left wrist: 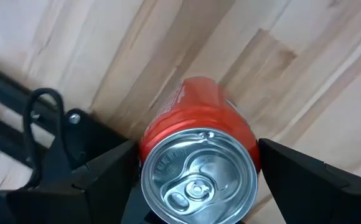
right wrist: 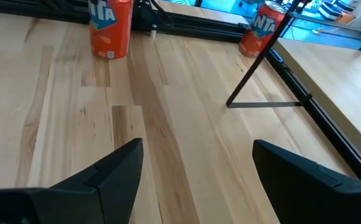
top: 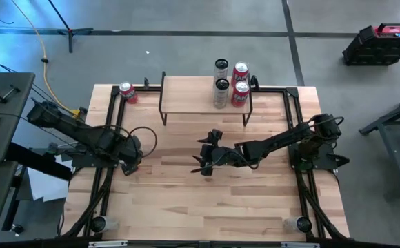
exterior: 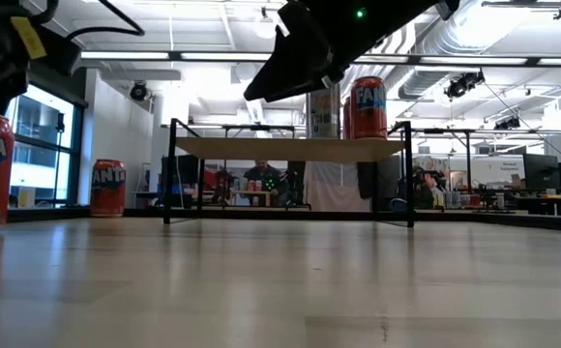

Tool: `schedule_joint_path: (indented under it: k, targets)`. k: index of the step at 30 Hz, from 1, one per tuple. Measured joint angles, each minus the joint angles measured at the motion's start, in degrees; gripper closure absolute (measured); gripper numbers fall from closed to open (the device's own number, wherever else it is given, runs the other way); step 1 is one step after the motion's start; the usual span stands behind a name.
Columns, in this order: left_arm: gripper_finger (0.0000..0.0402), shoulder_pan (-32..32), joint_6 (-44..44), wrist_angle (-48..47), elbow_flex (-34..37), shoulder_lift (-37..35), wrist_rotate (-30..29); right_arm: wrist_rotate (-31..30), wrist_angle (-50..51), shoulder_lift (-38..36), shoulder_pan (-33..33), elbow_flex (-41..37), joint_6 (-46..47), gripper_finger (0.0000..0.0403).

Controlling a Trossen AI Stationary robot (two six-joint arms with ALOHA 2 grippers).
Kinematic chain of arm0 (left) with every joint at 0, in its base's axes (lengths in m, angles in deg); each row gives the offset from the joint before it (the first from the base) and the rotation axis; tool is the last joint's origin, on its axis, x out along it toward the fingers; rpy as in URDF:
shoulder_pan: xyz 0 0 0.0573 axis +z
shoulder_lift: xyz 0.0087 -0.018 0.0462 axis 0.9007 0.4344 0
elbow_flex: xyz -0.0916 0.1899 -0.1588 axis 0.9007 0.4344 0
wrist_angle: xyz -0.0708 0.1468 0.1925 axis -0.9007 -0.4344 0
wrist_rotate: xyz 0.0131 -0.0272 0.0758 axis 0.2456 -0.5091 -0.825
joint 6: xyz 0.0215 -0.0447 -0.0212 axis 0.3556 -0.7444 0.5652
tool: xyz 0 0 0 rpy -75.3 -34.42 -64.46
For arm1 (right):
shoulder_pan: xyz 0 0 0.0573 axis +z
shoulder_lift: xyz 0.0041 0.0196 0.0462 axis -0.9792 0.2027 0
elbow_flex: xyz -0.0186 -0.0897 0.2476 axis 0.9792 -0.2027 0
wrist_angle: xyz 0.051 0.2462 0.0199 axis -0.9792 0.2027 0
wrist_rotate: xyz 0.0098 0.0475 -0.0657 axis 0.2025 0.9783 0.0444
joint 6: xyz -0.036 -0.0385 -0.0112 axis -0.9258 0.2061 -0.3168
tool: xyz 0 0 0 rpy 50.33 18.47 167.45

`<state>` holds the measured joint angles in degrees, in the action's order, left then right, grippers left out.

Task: Place canned beverage on shelf
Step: Put the bottom red soda can on the shelf

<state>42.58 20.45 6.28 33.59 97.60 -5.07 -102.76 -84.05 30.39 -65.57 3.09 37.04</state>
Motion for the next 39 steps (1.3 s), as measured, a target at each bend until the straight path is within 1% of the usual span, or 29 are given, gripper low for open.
schedule_joint_path:
  k: [6, 9, 12, 17, 20, 22, 27, 29, 32, 35, 38, 39]
  targets:
    - [0.0087, -2.25, 0.17, 0.41, 0.00, 0.08, 1.55, 0.20, 0.02, -0.02, 0.00, 0.00, 0.17, 0.0116]
    - [0.0085, -2.92, 0.19, 0.86, 0.02, 0.08, 1.19, 2.81, 0.04, -0.02, 0.00, -0.01, 0.23, 0.0116]
    - [0.0075, -2.91, 0.12, 2.50, 0.26, 0.21, 1.34, 5.09, 0.23, -0.02, 0.00, -0.02, 1.47, 0.0116]
    - [0.0055, -2.77, 0.78, 3.48, 0.59, 0.21, 3.16, 4.49, 0.90, -0.02, 0.00, 0.00, 1.40, 0.0116]
    - [0.0052, -2.78, 0.82, 3.36, 0.56, 0.18, 4.26, 3.33, 0.90, -0.02, 0.00, -0.01, 1.09, 0.0116]
    - [0.0053, -3.33, 0.26, 3.33, 0.55, 0.41, 3.94, 2.69, 0.90, -0.02, -0.18, 0.00, 0.47, 0.0116]
    - [0.0055, -5.15, 2.08, 3.57, 0.55, 4.75, 3.07, 2.55, 1.53, -0.44, -1.08, 0.00, -3.71, 0.0116]
    - [0.0055, -5.13, 3.81, 3.86, 0.55, 6.95, 2.87, 1.79, 2.46, -1.67, -1.50, -0.02, -6.82, 0.0116]
    - [0.0060, -4.63, 6.64, 3.84, 0.56, 9.76, 2.74, -0.34, 3.42, -5.55, -2.13, -0.02, -11.78, 0.0116]
    - [0.0082, -3.90, 8.56, 3.96, 0.53, 10.81, 2.82, -0.92, 3.91, -10.96, -3.10, -0.02, -18.05, 0.0116]
    - [0.0117, -2.89, 10.96, 4.05, 0.50, 10.44, 2.22, -0.78, 4.05, -16.75, -4.88, 0.00, -23.90, 0.0116]
    - [0.0119, -2.28, 12.32, 4.01, 0.52, 10.19, 2.21, -0.62, 4.13, -18.62, -5.66, 0.00, -25.32, 0.0116]
